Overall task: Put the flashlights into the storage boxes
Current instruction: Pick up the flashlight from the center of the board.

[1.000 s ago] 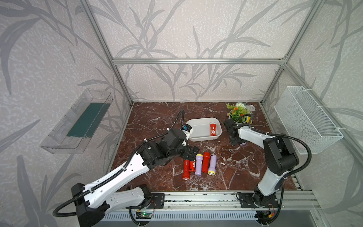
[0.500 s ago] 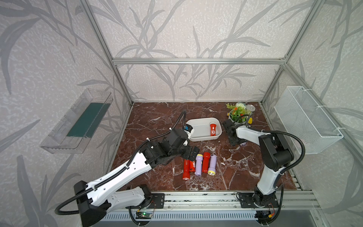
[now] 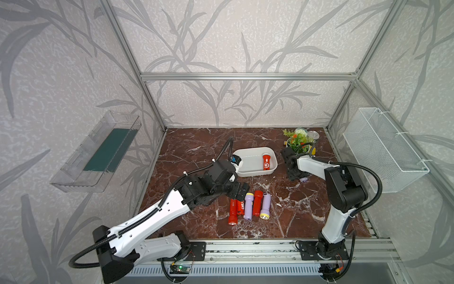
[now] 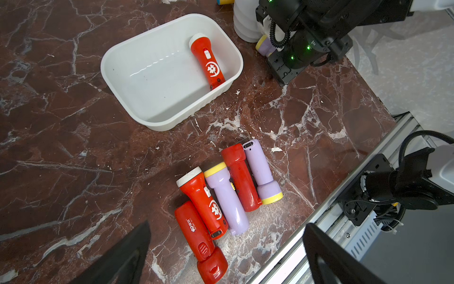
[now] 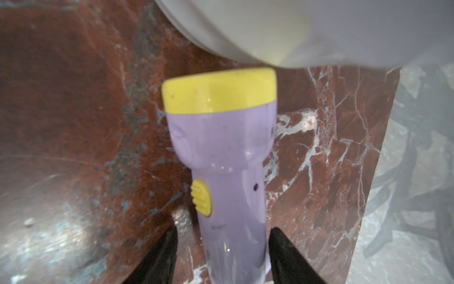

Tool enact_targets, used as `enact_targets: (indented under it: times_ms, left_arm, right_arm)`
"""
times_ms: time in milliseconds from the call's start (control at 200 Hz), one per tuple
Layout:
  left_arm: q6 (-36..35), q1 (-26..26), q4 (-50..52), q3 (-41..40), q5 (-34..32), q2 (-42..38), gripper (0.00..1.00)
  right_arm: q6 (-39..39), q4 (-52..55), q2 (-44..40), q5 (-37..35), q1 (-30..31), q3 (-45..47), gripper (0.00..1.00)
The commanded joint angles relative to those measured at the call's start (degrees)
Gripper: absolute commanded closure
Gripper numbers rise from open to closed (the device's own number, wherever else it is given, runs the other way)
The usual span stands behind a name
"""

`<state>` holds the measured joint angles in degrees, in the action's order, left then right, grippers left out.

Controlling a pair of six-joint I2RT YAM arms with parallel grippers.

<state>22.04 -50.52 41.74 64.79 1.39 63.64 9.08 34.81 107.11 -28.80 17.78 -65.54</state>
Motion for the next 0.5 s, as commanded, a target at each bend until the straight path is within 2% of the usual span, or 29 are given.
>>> enact_targets:
  times_ms: [0,145,495]
  left_arm:
    - [-0.3,0.2,1.1,1.7,-0.9,-0.1,0.01]
    - [-0.2,0.2,1.2,1.4,-1.1,-0.6,0.01]
    - [0.3,0.2,1.1,0.4,-1.2,-1.9,0.01]
  right_arm:
    - [-0.5,1.2,1.3,4.8,-0.5,-0.1,0.40]
    - [-0.8,1.6,1.0,7.1,-0.5,0.1,0.46]
    - [-0.1,2.7,0.5,7.2,0.0,0.5,0.58]
